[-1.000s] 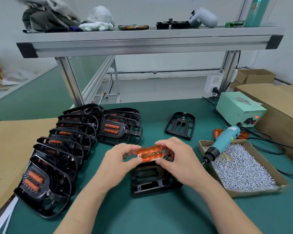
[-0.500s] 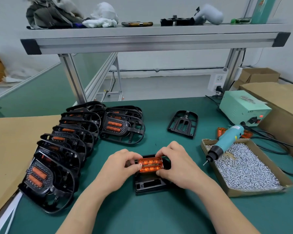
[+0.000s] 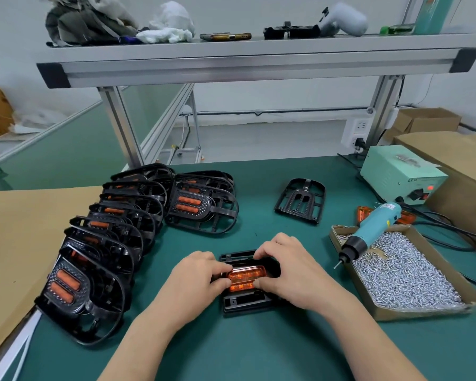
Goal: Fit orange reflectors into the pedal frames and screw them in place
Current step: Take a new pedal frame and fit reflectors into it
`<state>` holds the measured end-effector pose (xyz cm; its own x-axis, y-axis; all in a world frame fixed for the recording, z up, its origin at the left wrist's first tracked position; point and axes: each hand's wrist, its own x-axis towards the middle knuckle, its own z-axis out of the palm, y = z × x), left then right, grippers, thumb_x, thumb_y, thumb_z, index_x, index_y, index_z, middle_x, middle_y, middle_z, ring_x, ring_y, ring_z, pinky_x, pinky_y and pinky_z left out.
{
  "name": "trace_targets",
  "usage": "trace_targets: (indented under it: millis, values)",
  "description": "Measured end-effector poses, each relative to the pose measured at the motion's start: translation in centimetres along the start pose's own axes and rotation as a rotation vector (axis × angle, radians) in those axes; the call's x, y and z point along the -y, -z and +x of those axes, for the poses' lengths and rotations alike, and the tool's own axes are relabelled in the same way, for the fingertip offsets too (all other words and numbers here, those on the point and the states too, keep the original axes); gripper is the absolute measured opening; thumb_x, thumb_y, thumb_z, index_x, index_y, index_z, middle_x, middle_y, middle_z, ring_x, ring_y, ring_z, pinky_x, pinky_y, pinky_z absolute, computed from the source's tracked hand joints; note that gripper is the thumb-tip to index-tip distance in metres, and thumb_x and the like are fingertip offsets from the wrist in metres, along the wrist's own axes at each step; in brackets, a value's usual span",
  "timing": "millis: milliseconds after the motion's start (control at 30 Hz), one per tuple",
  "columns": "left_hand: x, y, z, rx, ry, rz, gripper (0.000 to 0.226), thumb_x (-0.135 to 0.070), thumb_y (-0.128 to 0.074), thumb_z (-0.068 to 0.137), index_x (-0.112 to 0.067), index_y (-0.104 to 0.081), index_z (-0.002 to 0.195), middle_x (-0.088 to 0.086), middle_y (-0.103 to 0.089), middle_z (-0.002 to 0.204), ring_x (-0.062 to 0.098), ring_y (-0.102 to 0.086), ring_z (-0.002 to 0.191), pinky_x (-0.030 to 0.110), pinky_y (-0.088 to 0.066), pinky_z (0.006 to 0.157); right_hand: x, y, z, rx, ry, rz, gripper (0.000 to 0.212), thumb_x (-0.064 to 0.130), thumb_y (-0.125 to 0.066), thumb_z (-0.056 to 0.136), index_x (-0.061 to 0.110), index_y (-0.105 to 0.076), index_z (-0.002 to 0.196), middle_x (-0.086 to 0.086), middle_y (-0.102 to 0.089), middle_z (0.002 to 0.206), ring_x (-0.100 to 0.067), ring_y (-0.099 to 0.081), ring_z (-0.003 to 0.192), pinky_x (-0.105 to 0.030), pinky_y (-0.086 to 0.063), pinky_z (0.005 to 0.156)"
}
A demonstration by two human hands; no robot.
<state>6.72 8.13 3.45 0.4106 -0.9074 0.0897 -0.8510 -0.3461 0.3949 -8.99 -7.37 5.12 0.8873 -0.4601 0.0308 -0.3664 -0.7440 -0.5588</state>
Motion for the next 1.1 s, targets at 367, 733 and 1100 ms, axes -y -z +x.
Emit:
trace_targets:
  millis: [367, 733, 1100]
  values:
    - [-2.2, -0.8, 1.1, -0.086, -0.101, -0.062, 0.021, -0.031, -0.068, 0.09, -0.038, -0.075, 0.109, -0.012, -0.057, 0.094, 0.011, -0.045, 0.096, 0.025, -0.037, 0.09, 0.4, -0.8, 0.2, -0.061, 0.006, -0.112, 0.011, 0.026, -0.065, 0.093, 0.023, -0.072, 0.1, 0.008, -0.045, 0.107, -0.015, -0.039, 0.109, -0.026, -0.037, 0.092]
    - [-3.0, -2.1, 1.9, -0.086, -0.15, -0.018, 0.013, -0.023, -0.069, 0.091, -0.027, -0.078, 0.098, -0.008, -0.066, 0.093, 0.014, -0.049, 0.09, 0.025, -0.037, 0.083, -4.9, 8.9, -2.8, -0.604, -0.375, -0.051, 0.016, 0.014, -0.063, 0.087, 0.024, -0.065, 0.075, 0.006, -0.066, 0.082, -0.016, -0.058, 0.078, -0.031, -0.038, 0.069]
    - [-3.8, -1.8, 2.5, -0.035, -0.129, 0.028, 0.011, -0.023, -0.067, 0.088, -0.029, -0.075, 0.093, -0.016, -0.059, 0.087, 0.01, -0.047, 0.09, 0.026, -0.039, 0.087, -9.7, 8.4, -3.8, -0.083, -0.651, -0.277, 0.006, 0.024, -0.072, 0.08, 0.022, -0.067, 0.077, 0.0, -0.069, 0.083, -0.023, -0.064, 0.083, -0.032, -0.051, 0.068]
